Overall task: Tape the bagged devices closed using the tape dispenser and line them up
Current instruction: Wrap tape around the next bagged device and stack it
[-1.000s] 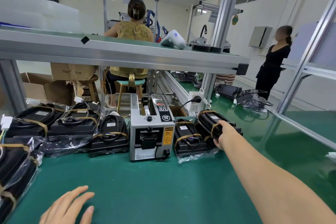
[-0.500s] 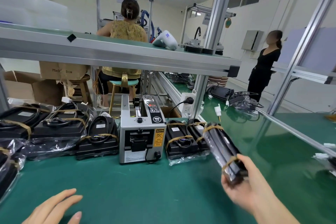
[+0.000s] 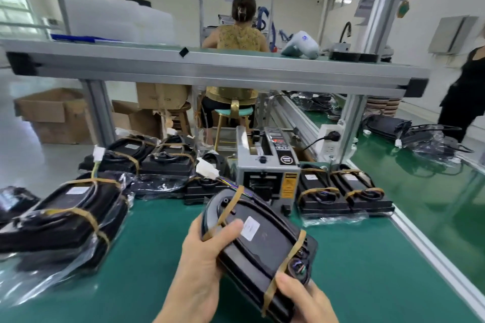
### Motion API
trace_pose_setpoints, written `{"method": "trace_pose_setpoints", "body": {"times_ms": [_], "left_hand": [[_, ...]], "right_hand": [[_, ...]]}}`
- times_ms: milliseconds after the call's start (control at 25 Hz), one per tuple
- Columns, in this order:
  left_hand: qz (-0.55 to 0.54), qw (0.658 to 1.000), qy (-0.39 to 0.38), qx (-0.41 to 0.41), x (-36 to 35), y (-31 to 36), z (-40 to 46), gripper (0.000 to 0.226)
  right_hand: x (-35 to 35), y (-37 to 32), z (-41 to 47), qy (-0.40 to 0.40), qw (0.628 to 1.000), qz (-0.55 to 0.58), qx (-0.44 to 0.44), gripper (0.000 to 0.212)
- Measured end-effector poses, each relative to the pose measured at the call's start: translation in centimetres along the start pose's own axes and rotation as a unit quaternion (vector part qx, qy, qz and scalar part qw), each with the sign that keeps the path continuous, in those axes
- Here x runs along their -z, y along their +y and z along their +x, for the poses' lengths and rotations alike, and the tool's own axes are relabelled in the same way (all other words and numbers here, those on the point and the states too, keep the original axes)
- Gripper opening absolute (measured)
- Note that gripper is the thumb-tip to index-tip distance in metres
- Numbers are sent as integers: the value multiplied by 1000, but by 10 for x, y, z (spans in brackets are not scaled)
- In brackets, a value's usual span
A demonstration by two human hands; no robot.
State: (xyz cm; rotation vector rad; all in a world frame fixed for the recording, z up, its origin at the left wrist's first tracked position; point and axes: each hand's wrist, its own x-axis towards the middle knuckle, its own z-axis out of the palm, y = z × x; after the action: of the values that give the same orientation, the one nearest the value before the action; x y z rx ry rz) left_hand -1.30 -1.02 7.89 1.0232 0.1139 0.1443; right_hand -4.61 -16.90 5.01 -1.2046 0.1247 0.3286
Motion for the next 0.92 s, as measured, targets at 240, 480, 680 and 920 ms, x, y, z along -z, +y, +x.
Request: {"method": "trace_pose_setpoints", "body": {"times_ms": [240,480,680,920], "left_hand": [[176,954,1,-243,27,34,-1,86],[352,893,-125,-251,39,46,-15,86],[370,887,-160,-228,39,39,-21,83],[351,897,-177,-201,46,43,-20,83]], "right_hand": [[-10,-12,18,67,974,-184,114,63],[-21,-49,4,-1,881,-229,414,21],[-36,-64,5,-133,858,-279,410,13],[-35,-69,8,-188,836,-432,282,61]]}}
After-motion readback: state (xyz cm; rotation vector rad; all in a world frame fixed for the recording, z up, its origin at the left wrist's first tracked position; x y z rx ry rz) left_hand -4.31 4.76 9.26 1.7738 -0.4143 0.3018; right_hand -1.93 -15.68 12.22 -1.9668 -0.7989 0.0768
